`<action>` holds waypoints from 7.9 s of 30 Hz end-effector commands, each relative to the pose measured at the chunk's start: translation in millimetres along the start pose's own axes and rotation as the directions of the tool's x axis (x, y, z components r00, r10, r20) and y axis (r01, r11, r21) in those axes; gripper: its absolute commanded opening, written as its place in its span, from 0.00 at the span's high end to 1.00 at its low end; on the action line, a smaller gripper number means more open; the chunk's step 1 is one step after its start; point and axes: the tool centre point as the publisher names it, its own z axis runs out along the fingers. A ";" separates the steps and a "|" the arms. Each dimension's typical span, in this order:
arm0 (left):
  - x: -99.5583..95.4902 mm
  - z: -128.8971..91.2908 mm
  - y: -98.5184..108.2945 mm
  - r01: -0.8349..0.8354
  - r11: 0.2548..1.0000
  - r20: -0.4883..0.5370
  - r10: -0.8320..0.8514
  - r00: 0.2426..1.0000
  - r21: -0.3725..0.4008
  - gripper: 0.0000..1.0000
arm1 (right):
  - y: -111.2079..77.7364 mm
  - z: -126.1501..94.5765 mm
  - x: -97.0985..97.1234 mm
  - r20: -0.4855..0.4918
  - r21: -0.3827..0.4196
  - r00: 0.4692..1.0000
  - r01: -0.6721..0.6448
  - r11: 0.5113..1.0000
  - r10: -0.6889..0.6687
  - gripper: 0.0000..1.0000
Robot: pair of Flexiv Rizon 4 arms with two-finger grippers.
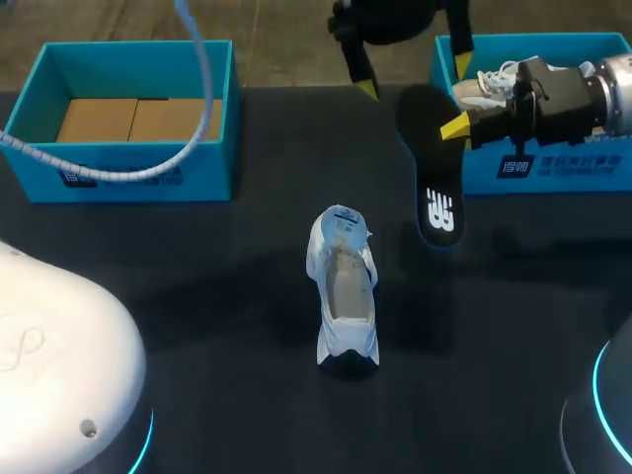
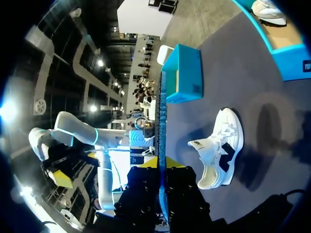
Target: Take the shoe out of the shoebox, open the shoe tongue, remove and reinsert the insole, then place the shoe into the shoebox
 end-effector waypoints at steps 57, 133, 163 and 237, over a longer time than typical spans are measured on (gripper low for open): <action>61.3 33.7 25.3 0.032 0.991 0.959 0.120 0.255 -0.132 0.00 | 12.1 -3.6 68.9 -0.117 0.007 0.992 0.039 0.999 -0.038 1.00; 47.8 74.1 -10.0 0.099 0.986 0.955 -0.154 0.254 0.133 1.00 | 8.5 -11.9 19.9 0.058 -0.007 0.948 0.314 0.949 -0.313 0.00; 56.6 73.5 -33.6 0.138 0.961 0.936 -0.267 0.231 0.241 1.00 | 6.4 -21.5 15.8 0.144 -0.002 0.870 0.476 0.879 -0.471 0.00; 96.6 56.2 -98.4 0.090 0.566 0.565 -0.824 0.036 0.820 1.00 | -58.9 -1.7 -57.8 0.164 0.510 0.207 0.819 0.263 -0.964 0.00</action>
